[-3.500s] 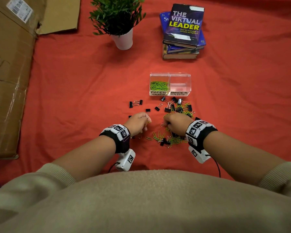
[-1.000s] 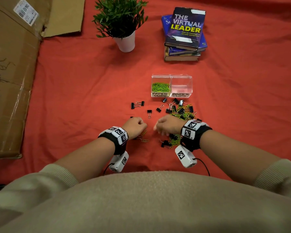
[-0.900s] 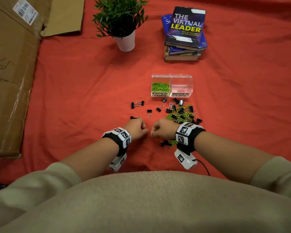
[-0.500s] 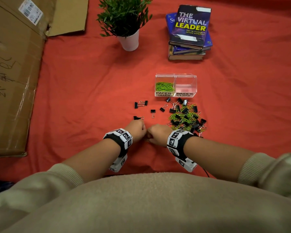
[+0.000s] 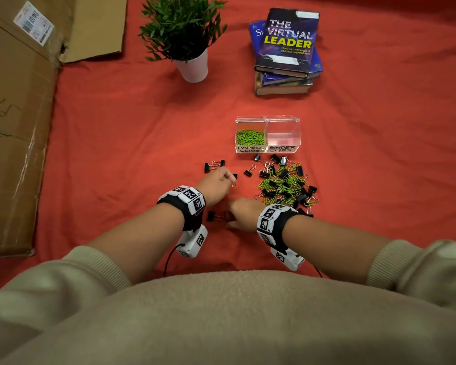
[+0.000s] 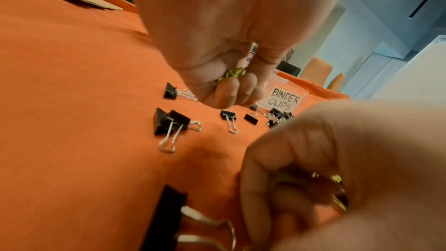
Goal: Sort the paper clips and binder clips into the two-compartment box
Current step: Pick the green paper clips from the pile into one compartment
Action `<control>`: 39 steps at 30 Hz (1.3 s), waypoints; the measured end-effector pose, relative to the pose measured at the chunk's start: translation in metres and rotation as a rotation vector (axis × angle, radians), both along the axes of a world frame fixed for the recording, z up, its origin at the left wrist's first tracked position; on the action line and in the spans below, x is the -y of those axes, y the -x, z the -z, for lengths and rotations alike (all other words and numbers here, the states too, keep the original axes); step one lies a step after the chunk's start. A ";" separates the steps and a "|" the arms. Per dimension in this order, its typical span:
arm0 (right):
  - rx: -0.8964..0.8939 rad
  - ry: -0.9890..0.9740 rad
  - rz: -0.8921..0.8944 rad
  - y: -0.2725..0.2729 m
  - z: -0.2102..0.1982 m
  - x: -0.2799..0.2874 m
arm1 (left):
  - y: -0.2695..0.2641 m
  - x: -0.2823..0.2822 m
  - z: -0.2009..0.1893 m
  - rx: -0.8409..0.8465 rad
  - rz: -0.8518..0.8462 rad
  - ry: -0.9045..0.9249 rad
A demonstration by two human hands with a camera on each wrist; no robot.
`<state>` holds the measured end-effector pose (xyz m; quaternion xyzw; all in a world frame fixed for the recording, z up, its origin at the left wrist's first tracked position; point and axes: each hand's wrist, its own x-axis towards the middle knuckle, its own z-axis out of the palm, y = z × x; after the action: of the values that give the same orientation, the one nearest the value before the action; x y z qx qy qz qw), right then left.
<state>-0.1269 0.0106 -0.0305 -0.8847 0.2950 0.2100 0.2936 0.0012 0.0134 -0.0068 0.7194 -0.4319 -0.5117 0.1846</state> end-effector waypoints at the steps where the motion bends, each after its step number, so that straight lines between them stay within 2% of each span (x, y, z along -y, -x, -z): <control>1: -0.012 0.007 -0.005 -0.001 0.001 -0.002 | 0.001 0.003 -0.003 0.000 -0.007 0.000; 7: -0.026 -0.041 -0.020 -0.003 -0.005 -0.002 | 0.003 0.018 -0.007 0.019 -0.022 -0.001; 10: 0.013 -0.119 0.056 0.008 -0.016 0.011 | 0.006 0.021 -0.007 0.106 0.082 -0.006; 15: 0.219 -0.372 0.569 0.059 -0.041 0.060 | 0.027 0.020 -0.003 0.354 0.402 0.013; 18: 0.258 -0.493 0.794 0.097 -0.049 0.079 | 0.045 0.013 -0.004 0.358 0.598 0.057; 21: 0.271 -0.589 0.910 0.123 -0.045 0.081 | 0.063 0.005 -0.001 0.347 0.722 0.105; 23: 0.230 -0.547 0.895 0.130 -0.041 0.074 | 0.072 0.000 0.001 0.350 0.766 0.101; 28: 0.123 -0.271 0.534 0.125 -0.028 0.050 | 0.077 -0.006 0.007 0.432 0.801 0.145; 31: 0.099 -0.159 0.402 0.123 -0.020 0.043 | 0.075 -0.007 0.007 0.514 0.798 0.182; 39: 0.076 -0.022 0.418 0.138 -0.014 0.055 | 0.058 -0.010 0.013 0.508 0.655 0.135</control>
<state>-0.2648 -0.0440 -0.0164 -0.8083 0.4586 0.1139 0.3512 -0.0567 0.0234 -0.0196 0.6338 -0.7021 -0.3201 -0.0534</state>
